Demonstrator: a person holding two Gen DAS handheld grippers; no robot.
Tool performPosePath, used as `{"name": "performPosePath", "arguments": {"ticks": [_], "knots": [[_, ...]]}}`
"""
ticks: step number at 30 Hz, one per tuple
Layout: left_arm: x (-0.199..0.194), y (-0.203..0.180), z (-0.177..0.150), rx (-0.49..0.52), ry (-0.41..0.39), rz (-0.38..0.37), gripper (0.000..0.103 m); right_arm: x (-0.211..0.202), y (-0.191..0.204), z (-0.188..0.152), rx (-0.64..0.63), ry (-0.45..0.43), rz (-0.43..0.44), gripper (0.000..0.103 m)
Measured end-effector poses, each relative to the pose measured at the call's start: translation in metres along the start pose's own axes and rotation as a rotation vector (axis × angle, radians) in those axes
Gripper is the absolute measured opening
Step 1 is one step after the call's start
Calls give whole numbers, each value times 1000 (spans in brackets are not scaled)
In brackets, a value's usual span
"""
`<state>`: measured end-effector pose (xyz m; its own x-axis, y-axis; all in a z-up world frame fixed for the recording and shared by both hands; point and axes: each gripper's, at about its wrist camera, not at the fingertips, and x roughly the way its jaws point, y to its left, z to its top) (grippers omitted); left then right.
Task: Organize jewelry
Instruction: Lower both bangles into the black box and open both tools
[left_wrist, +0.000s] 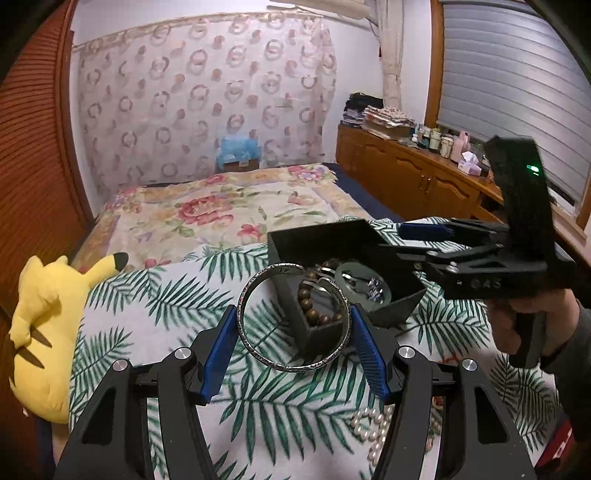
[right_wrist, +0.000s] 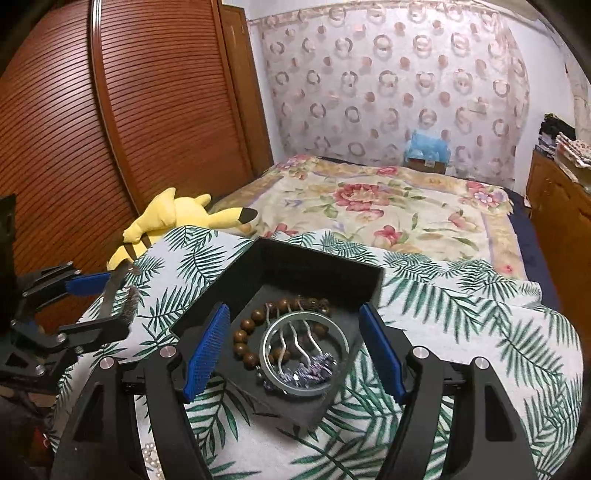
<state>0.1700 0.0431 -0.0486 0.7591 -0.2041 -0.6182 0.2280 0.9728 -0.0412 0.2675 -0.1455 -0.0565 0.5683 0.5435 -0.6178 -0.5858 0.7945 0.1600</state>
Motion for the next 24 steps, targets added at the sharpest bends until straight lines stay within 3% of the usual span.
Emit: {"name": "performPosePath", "arguments": {"ticks": [10,24], "knots": [[34,-31,21,52,15,-16,58,-35,-21,-33,3,12,-84,75],[68,-46,34,70,47,15,58,-55,-32,-65,27,16,-86,75]]}}
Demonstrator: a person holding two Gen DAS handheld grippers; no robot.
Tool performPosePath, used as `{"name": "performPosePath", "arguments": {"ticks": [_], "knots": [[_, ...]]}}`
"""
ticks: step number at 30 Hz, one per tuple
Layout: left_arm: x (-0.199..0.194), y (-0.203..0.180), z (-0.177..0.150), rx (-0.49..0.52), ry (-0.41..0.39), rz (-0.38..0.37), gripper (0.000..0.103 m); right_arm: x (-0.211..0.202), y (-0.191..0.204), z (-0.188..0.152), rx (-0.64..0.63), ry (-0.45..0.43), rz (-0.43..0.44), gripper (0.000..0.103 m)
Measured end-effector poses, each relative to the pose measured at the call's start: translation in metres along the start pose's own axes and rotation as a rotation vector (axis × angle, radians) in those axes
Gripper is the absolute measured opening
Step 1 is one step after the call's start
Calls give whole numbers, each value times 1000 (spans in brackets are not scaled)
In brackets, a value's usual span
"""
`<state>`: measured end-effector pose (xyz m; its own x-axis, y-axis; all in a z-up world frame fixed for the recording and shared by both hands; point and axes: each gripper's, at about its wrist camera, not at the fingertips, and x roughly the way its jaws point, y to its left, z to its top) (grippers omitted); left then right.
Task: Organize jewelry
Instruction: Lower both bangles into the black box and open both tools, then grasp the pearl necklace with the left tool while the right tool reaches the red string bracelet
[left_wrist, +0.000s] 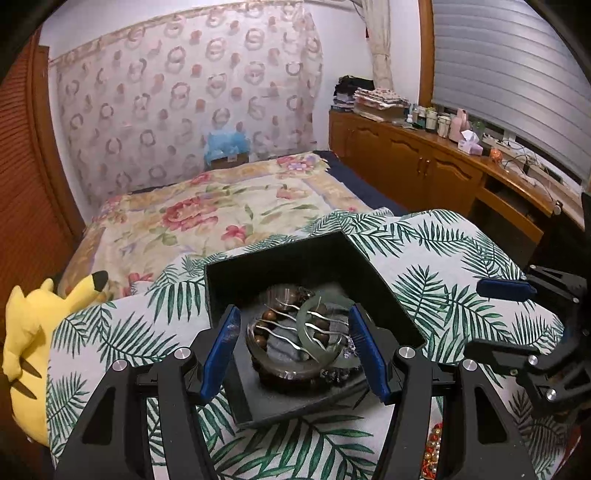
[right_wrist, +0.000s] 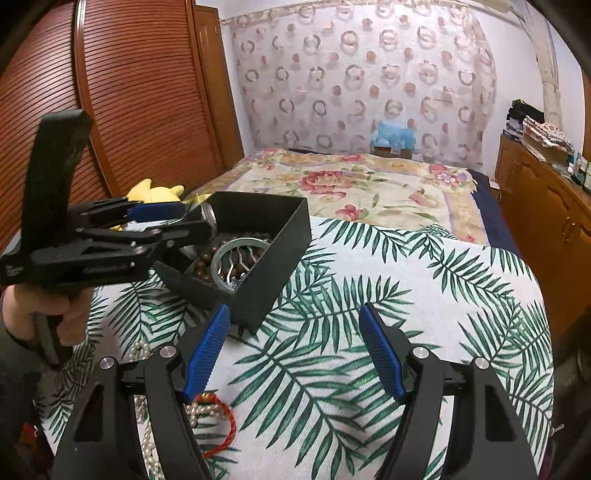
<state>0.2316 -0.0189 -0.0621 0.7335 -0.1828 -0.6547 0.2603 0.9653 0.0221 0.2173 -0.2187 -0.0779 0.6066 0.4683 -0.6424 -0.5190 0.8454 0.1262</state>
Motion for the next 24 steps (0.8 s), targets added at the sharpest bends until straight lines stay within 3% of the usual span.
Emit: {"name": "performPosePath", "arguments": {"ticks": [7,9,15,24], "knots": [[-30,-6,-14,4,-23,-36,60,-12,13,-24,-31,29,20,75],[-41,-9,-22,8,-28,-45,60,-12,17,-32,-42,50,26,63],[-64,-8,-50,2,-24,-70,60,-9,27,-50,-76,118,46,41],[-64,-3,-95,-26,45,-75,60,3,38,-60,-124,194,41,18]]}}
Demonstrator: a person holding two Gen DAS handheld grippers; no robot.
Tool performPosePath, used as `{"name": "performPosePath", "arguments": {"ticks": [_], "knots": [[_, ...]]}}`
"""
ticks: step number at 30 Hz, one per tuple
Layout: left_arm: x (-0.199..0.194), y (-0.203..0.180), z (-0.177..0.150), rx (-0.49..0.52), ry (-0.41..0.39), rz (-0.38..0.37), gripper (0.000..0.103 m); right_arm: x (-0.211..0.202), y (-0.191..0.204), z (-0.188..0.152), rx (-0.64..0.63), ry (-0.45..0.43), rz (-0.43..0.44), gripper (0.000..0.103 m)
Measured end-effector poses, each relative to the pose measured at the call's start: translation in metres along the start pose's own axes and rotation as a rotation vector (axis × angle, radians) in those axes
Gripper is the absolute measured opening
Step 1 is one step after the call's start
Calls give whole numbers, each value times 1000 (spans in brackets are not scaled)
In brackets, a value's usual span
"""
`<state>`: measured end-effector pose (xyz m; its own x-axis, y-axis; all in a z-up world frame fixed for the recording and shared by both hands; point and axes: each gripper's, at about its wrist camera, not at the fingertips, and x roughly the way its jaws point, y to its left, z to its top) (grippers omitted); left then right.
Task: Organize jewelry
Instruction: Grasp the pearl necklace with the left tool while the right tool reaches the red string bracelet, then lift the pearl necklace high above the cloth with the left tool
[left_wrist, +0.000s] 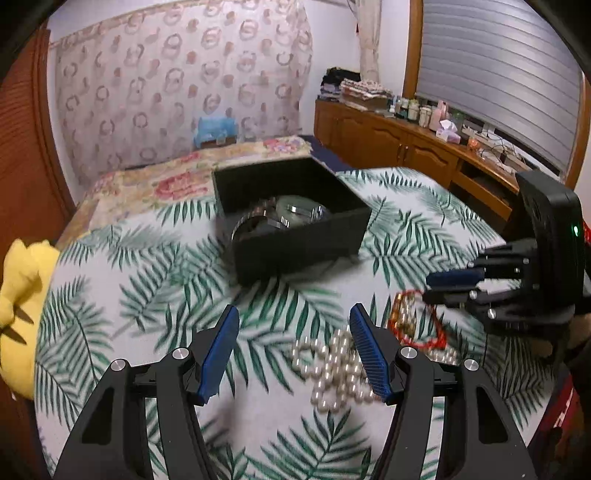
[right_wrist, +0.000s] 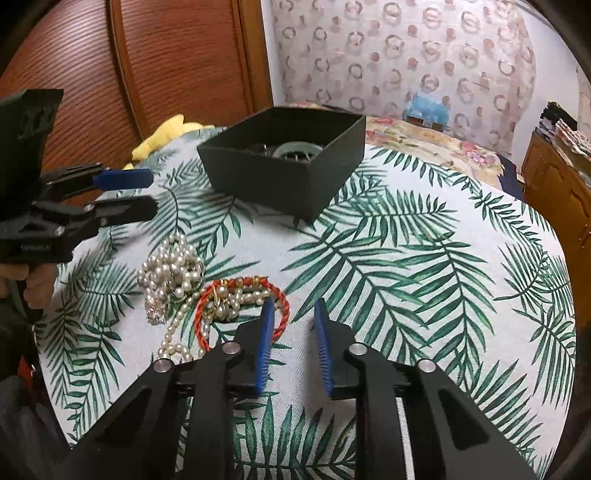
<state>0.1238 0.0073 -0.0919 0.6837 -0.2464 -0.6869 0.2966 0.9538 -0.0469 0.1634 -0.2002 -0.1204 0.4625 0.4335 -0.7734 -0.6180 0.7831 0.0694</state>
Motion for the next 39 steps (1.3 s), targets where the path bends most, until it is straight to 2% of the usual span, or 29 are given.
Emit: {"name": "performPosePath", "arguments": {"ticks": [2,6,12,15,22,23,24,26,28,32,35,36,39], "knots": [[4,4,-7,-12,15,0,60,1,0,0,-4,0,-53,10],[14,12,-13,-33,52,-7,58,2,-2,-1,5,-9,-76,10],[20,16,-13,-40,81,-30,36,1,-3,-1,7,-14,-78,10],[24,12,-11,-15,101,-28,31,1,-4,-1,16,-15,-68,10],[37,0,-8,70,143,-1,30,0,-6,0,19,-16,-64,10],[37,0,-8,68,144,-2,29,1,-5,-1,20,-16,-64,10],[38,0,-7,71,145,3,24,1,-5,-1,20,-16,-64,10],[39,-1,-7,78,142,6,19,1,-5,-1,20,-16,-63,10],[39,0,-7,79,138,-9,7,1,-5,-1,20,-16,-63,10],[33,0,-6,61,117,-12,6,1,-5,-1,19,-16,-64,10],[14,-1,0,40,56,-25,6,1,-5,-1,16,-16,-63,11],[6,-2,3,38,31,-25,6,1,-5,-1,15,-15,-61,3],[-14,-7,13,31,-27,-33,6,0,-4,0,12,-19,-62,2]]}}
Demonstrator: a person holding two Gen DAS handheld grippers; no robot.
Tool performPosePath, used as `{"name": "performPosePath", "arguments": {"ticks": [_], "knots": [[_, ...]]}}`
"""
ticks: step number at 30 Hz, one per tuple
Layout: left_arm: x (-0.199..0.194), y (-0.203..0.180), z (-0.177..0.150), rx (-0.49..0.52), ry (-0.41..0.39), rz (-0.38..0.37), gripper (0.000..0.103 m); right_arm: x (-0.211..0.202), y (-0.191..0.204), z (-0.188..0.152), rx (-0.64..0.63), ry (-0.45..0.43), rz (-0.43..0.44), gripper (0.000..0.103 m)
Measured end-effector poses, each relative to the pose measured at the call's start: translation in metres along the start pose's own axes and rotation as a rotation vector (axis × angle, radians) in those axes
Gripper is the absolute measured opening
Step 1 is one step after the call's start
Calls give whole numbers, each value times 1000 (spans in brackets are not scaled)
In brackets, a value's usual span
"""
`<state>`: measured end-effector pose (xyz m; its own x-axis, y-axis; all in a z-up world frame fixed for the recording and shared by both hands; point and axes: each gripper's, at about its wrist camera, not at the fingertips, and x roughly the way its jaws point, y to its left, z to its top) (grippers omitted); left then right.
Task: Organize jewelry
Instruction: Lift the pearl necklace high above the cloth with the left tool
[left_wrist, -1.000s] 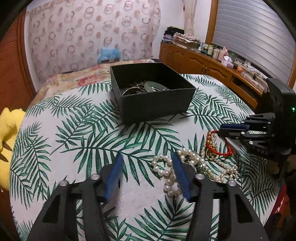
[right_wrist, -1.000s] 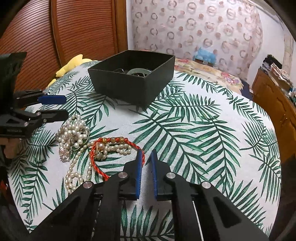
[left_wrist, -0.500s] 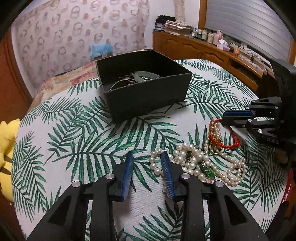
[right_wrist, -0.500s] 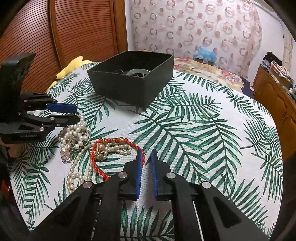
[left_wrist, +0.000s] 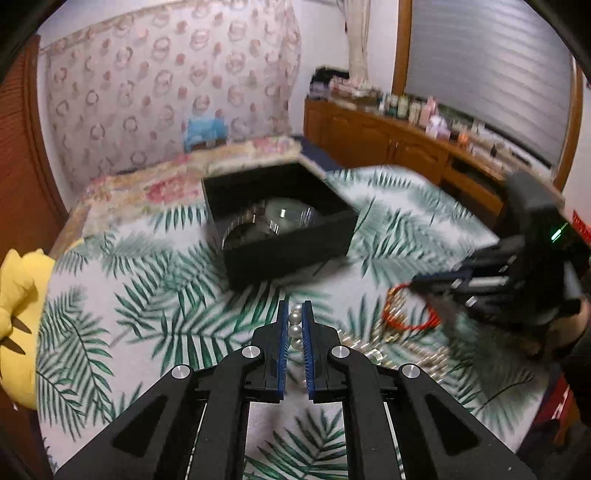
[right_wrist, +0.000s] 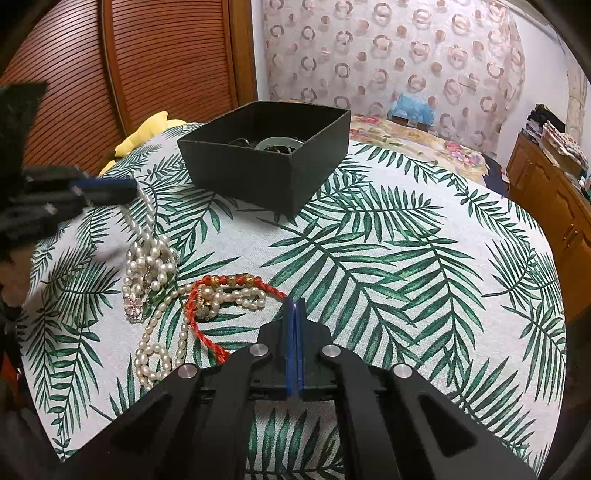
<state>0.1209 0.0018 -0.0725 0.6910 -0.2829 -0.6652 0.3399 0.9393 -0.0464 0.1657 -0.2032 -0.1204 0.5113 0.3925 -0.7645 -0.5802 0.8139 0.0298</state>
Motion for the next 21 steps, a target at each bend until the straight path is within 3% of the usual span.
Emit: {"name": "performPosePath", "arguments": {"ticks": [14,21], "knots": [[-60,-16,46,16,-148,-33,6,-55,5,33,-34,-139,-10,0],[-79,-20,64,40,-198,-15,6,-55,5,36,-34,-132,-12,0]]}}
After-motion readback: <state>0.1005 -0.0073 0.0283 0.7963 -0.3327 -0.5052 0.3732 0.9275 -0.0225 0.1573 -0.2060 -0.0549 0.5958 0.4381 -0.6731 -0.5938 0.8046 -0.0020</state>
